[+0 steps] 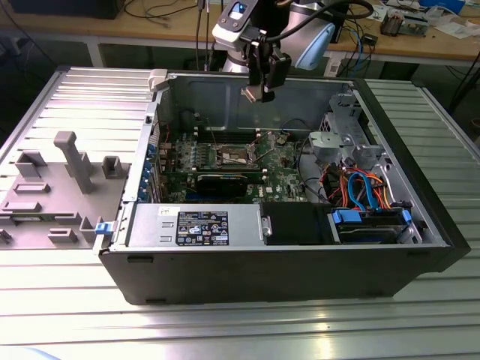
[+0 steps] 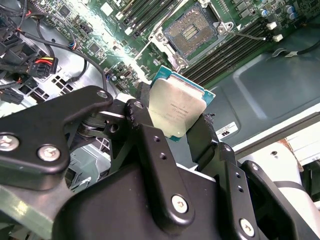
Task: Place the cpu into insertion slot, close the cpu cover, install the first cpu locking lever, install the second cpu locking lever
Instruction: 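Place the cpu into insertion slot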
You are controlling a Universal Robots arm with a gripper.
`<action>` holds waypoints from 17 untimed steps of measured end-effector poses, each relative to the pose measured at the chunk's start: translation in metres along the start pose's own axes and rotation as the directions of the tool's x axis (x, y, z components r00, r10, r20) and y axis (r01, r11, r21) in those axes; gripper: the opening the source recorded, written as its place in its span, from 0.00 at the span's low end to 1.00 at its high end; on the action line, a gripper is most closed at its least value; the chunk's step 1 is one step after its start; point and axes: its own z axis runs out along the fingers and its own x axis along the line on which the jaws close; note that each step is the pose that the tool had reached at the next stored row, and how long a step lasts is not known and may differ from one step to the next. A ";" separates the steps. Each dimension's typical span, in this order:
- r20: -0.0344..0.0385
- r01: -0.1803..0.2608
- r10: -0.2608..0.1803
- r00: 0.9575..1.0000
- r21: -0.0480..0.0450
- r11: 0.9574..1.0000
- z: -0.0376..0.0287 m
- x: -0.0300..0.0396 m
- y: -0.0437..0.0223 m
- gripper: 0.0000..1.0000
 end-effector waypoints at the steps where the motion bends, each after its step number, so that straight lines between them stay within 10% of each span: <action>1: 0.000 0.000 0.000 1.000 0.000 1.000 0.0000 0.0000 0.0000 0.54; 17: 0.001 -0.008 0.008 1.000 0.000 1.000 0.0016 0.0000 -0.0002 0.54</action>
